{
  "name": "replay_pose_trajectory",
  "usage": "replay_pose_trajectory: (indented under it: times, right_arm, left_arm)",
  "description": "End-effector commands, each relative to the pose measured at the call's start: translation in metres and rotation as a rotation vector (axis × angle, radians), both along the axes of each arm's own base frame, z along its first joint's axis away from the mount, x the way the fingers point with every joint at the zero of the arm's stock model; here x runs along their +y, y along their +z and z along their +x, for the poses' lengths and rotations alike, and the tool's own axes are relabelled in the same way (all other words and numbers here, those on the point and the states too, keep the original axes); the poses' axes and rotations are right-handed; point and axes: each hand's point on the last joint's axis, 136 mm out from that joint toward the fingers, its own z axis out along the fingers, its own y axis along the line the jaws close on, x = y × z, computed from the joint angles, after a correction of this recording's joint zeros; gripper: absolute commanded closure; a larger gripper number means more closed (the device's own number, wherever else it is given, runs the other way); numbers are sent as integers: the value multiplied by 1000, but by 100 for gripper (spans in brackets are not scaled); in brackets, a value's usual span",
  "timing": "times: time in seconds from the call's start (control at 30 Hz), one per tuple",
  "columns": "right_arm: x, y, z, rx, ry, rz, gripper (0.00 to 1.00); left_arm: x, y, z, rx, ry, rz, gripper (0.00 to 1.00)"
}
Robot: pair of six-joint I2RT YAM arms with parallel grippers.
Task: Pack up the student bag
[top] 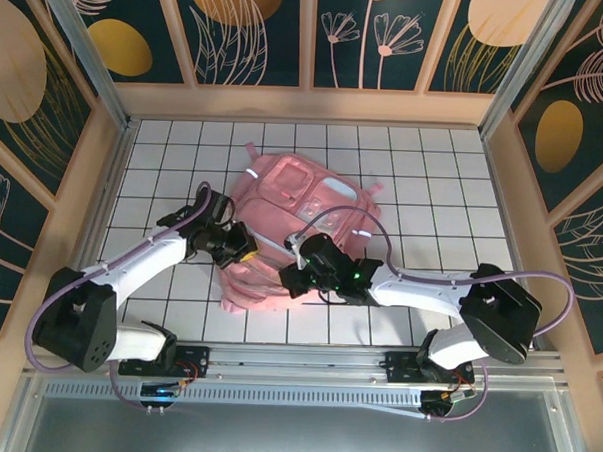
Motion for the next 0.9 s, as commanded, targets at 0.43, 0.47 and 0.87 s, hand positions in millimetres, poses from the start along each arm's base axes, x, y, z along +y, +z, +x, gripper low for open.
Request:
replay_pose_trajectory:
  times: [0.43, 0.47, 0.87]
  right_arm:
    - [-2, -14, -16, 72, 76, -72, 100]
    - [-1, -15, -16, 69, 79, -78, 100]
    - [11, -11, -18, 87, 110, -44, 100]
  left_arm:
    - [7, 16, -12, 1, 280, -42, 42]
    - [-1, 15, -18, 9, 296, -77, 42]
    - [-33, 2, -38, 33, 416, -125, 48]
